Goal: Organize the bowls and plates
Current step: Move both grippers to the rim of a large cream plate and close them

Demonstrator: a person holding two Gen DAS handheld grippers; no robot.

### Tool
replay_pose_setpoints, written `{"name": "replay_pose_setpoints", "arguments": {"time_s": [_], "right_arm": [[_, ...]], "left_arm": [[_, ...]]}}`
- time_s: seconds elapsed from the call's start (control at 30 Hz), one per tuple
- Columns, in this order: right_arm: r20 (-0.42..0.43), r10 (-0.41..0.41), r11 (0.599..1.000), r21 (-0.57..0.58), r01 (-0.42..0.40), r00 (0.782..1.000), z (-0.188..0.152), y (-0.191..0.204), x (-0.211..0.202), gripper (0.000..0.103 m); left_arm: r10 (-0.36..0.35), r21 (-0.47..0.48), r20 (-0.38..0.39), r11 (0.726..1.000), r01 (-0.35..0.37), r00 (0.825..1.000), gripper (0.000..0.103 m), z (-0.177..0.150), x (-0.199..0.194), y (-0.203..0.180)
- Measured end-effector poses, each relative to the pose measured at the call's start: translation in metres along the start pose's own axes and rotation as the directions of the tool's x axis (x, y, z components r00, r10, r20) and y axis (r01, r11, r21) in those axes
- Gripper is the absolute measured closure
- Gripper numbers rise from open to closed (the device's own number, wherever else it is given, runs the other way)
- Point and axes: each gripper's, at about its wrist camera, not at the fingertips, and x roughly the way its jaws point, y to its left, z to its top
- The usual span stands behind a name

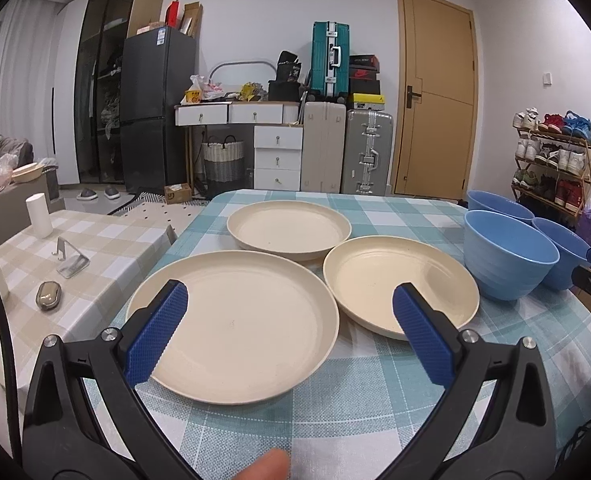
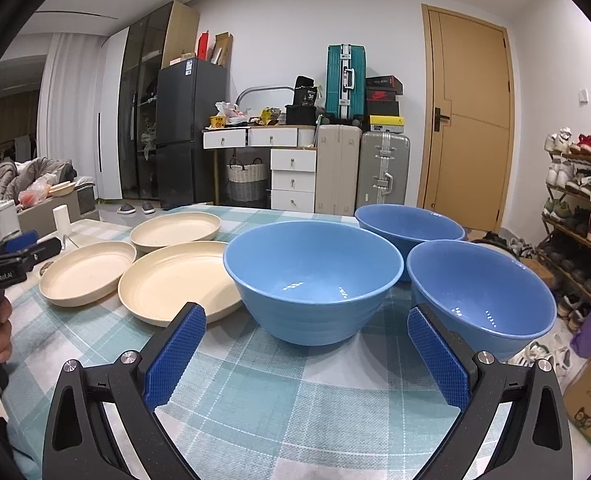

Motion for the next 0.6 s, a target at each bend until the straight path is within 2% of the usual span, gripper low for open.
{"name": "replay_pose_setpoints", "arguments": {"time_s": [0.13, 0.3, 0.6], "right_arm": [[0.004, 0.008, 1.000, 0.028, -0.008, 1.000, 0.009, 0.000, -0.001, 0.000], [-0.008, 0.053, 0.995, 0.081, -0.052, 0.999, 0.023, 0.000, 0.001, 0.000], [-0.016, 0.062, 0.997, 0.053, -0.061, 0.998, 0.043, 0.025, 0.005, 0.000]], "left_arm": [[0.002, -0.009, -0.015, 1.000, -0.002, 1.000, 0.000, 0.004, 0.000, 0.006], [0.039, -0.018, -0.057, 0.999, -0.040, 0.998, 0.001, 0.013, 0.003, 0.016], [0.091, -0.068, -0.128, 0.993, -0.100, 0.988, 0.001, 0.023, 0.009, 0.055]]}}
